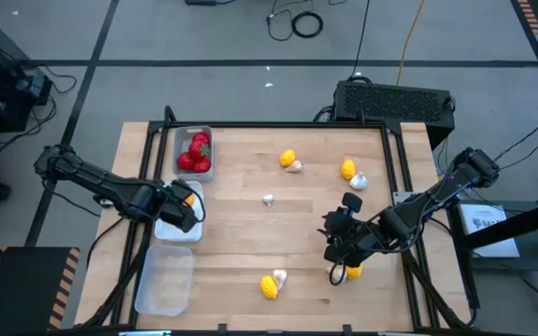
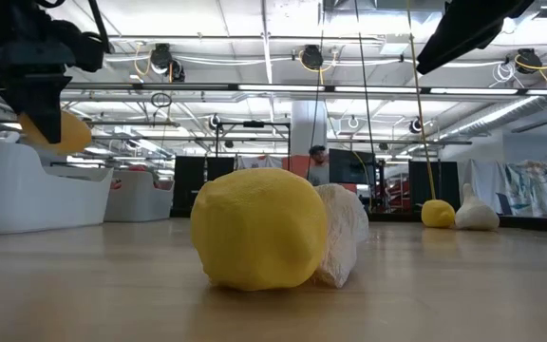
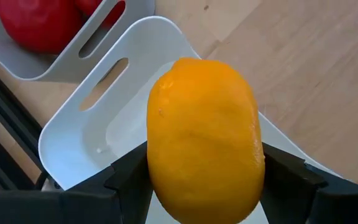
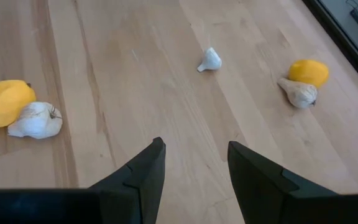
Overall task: Sort produce into baskets
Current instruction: Put the lemon into the white bin
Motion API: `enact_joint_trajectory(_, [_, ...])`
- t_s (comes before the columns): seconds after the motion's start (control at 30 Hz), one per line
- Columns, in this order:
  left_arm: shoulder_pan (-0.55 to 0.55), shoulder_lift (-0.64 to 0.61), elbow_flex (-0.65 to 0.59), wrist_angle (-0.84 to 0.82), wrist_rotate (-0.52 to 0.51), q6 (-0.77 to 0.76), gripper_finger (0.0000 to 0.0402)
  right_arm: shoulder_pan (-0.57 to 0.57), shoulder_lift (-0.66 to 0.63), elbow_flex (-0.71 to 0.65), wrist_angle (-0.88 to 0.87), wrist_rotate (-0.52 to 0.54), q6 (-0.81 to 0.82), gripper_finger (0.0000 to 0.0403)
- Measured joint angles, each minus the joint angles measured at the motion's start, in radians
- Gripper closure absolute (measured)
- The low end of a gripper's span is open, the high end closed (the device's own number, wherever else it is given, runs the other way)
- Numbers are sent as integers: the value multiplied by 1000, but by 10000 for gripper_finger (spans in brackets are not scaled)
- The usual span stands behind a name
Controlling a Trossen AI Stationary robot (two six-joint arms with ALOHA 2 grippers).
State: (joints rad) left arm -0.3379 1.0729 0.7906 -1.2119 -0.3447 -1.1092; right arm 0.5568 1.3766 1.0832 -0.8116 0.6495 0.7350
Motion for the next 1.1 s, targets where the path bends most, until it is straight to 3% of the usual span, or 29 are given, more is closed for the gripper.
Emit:
enact_joint_trajectory(0.4, [72, 0, 0, -8, 65, 23, 54, 0, 0, 0, 0, 0, -14, 239])
enact_joint_trajectory(0.77, [97, 0, 61, -52, 106, 23, 47, 1, 0, 0, -2, -45, 10, 239])
enact_joint_trajectory(1.1, [97, 0, 158, -36, -30, 78, 47, 2, 0, 0, -1, -53, 96, 239])
